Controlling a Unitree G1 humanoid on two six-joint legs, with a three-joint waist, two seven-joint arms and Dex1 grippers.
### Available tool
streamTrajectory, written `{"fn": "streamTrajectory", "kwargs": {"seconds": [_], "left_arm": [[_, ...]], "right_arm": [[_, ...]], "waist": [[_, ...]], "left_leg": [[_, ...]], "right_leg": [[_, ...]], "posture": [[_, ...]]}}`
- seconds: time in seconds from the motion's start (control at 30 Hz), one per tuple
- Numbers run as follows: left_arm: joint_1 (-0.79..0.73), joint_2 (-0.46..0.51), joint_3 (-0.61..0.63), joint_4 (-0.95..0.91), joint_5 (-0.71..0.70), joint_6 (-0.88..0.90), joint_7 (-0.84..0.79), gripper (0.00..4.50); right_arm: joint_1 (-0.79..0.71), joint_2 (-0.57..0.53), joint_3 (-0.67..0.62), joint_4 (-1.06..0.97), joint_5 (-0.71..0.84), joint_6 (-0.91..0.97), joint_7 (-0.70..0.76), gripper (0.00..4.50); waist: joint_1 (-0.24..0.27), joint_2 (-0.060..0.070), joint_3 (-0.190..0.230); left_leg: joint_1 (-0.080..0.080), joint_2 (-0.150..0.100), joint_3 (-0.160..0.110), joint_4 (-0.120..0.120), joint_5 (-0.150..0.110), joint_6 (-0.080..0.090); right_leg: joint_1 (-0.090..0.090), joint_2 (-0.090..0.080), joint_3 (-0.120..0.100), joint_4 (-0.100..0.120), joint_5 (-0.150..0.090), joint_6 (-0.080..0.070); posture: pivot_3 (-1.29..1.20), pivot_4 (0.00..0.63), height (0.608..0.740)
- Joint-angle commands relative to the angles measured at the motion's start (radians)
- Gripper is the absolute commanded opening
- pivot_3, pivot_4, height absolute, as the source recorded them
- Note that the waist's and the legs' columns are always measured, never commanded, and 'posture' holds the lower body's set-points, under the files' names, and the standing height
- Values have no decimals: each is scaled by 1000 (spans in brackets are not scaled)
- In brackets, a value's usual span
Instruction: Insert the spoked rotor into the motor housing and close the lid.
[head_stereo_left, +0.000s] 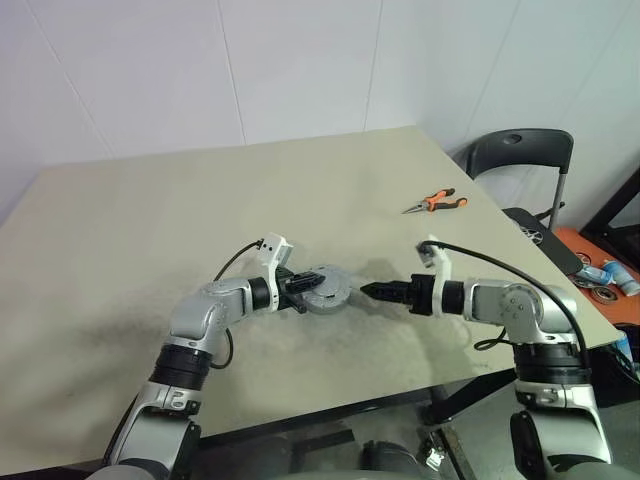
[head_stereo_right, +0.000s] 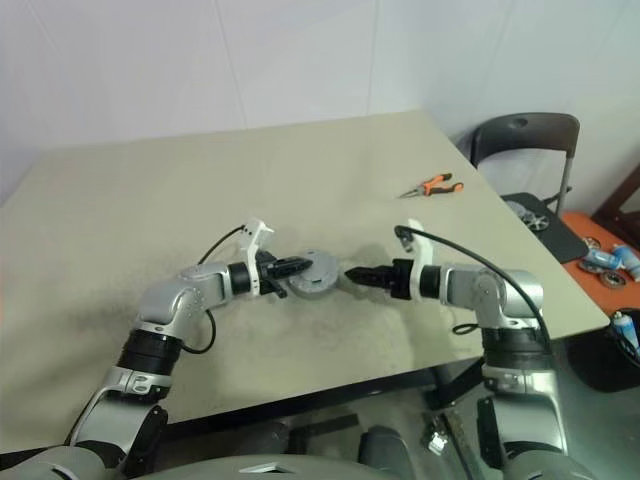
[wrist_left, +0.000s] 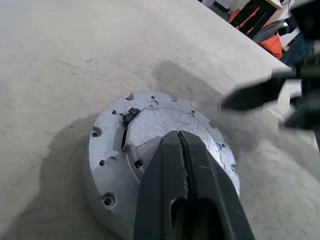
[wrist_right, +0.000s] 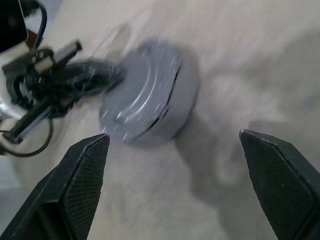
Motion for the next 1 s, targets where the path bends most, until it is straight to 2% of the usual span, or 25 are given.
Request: {"fn": "streamTrajectory", "kwargs": {"seconds": [0.03,0.17,0.37,0.5,0.67,0.87,1.0], "left_arm": [[38,15,-19,25,13,51,11,0],[40,10,-15,20,11,55,22,0],[46,6,-13,16,13,57,27,0],[45,1,-6,21,14,53,36,0],[48,-3,-3,17,13,53,43,0],[66,-3,-5,2,12,54,43,0],[72,0,-7,5,15,50,40,0]], "right_arm": [[-10,74,-53,-58,45,36,-76,4354],[-1,166,-76,-81,70,74,-145,4354],[-2,242,-72,-97,77,92,-210,4354],[9,233,-76,-97,75,108,-227,4354],[41,164,-115,-109,95,160,-220,4354],[3,172,-276,2,52,148,-350,4354],[-27,188,-332,41,64,153,-391,4354]], "waist": [[0,0,0],[0,0,0],[-3,1,0],[-2,1,0],[1,1,0],[1,1,-1],[2,2,-1]], "left_leg": [[0,0,0,0,0,0],[0,0,0,2,0,0],[0,0,0,4,0,0],[0,0,0,6,0,0],[0,0,0,7,0,0],[1,0,0,8,0,0],[2,0,0,9,0,0]], "right_leg": [[0,0,0,0,0,0],[0,0,0,2,0,0],[-1,0,0,5,0,0],[-2,1,1,9,0,0],[-2,0,1,10,0,0],[-1,0,1,11,0,0],[0,0,1,12,0,0]], "posture": [[0,0,740],[0,0,740],[0,0,740],[0,0,740],[0,0,740],[0,0,740],[0,0,740]]}}
